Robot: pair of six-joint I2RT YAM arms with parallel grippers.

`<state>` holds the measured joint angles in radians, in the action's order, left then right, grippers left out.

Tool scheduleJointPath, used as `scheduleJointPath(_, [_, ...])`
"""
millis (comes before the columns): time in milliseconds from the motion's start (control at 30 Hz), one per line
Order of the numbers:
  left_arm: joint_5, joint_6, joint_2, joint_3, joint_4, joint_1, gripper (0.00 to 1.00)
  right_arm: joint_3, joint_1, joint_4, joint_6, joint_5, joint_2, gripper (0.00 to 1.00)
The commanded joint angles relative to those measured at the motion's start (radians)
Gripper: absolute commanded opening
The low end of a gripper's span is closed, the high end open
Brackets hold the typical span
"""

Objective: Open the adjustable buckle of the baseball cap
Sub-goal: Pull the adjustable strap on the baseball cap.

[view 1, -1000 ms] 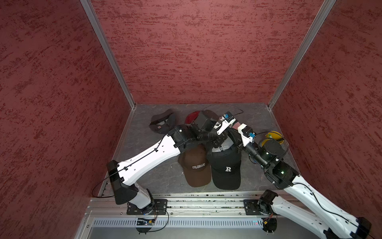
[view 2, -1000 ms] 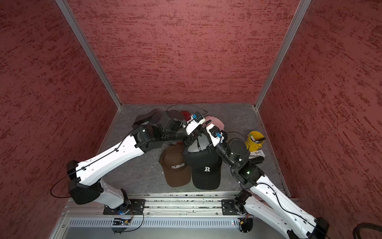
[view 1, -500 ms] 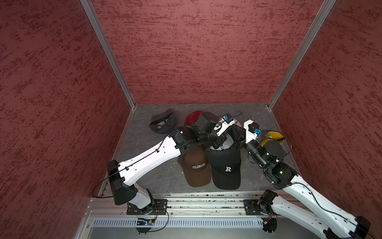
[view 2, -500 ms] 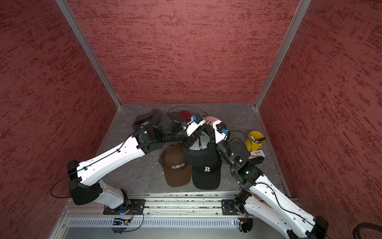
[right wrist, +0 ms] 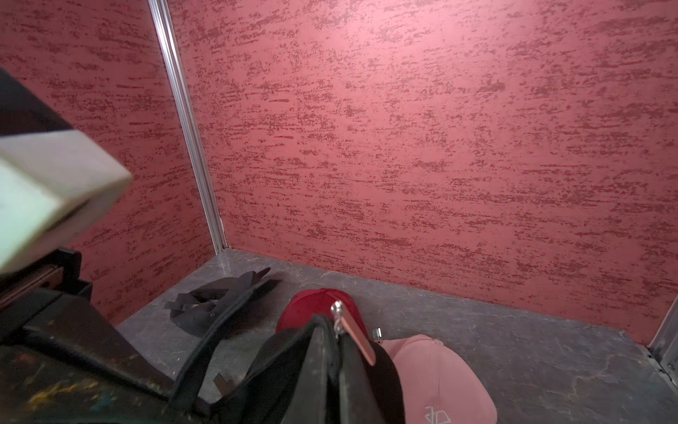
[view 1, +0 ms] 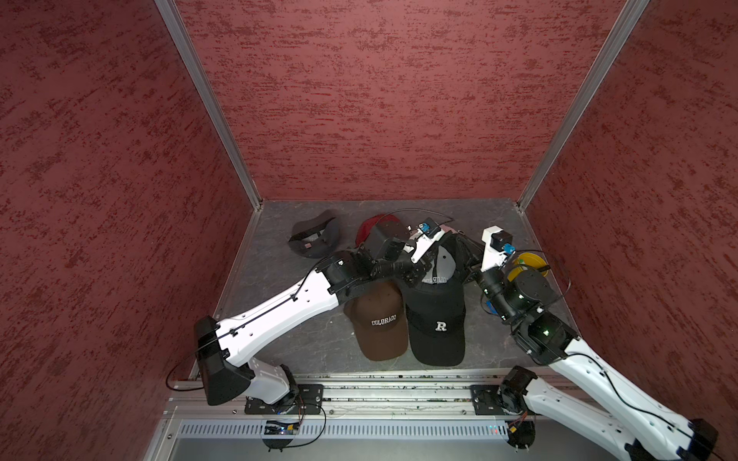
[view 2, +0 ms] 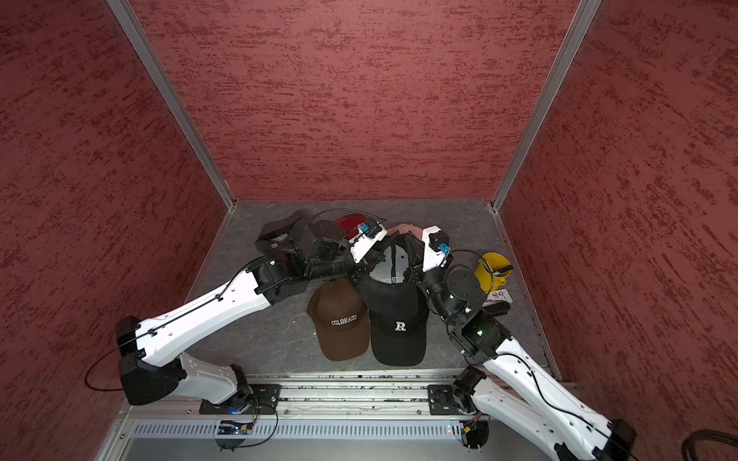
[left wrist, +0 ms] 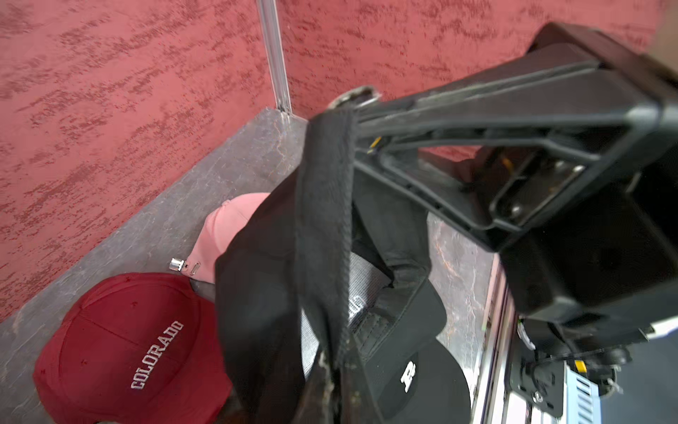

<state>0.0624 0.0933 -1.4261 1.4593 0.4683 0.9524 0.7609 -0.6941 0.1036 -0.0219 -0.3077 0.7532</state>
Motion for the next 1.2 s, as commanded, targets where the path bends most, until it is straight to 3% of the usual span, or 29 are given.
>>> scheduleJointPath(0, [0.032,-0.043,0.03,-0.039,-0.102,-0.014,0.0,0.049,0.001,0.02,-0.051,-0.058,-0.016,0.0])
scheduleJointPath(67, [0.021,-0.071,0.029,-0.054,-0.134,-0.024,0.03,0.058,0.001,0.021,-0.073,-0.056,-0.016,0.0])
scheduleJointPath(200, [-0.027,-0.131,0.02,-0.069,-0.216,-0.035,0.47,0.076,0.001,0.024,-0.114,-0.062,-0.001,0.0])
scheduleJointPath(300, [-0.051,-0.152,0.026,-0.082,-0.252,-0.03,0.57,0.097,0.001,0.013,-0.147,-0.096,0.012,0.0])
scheduleJointPath(633, [-0.171,-0.164,0.074,-0.225,-0.419,0.088,0.61,0.154,0.001,0.046,-0.217,-0.14,0.044,0.0])
scheduleJointPath(833, [-0.224,-0.123,0.058,-0.319,-0.639,0.176,0.62,0.175,0.001,0.063,-0.264,-0.167,0.055,0.0])
scheduleJointPath(1167, [-0.387,-0.073,-0.143,-0.322,-0.98,0.299,0.66,0.198,0.002,0.069,-0.288,-0.207,0.053,0.0])
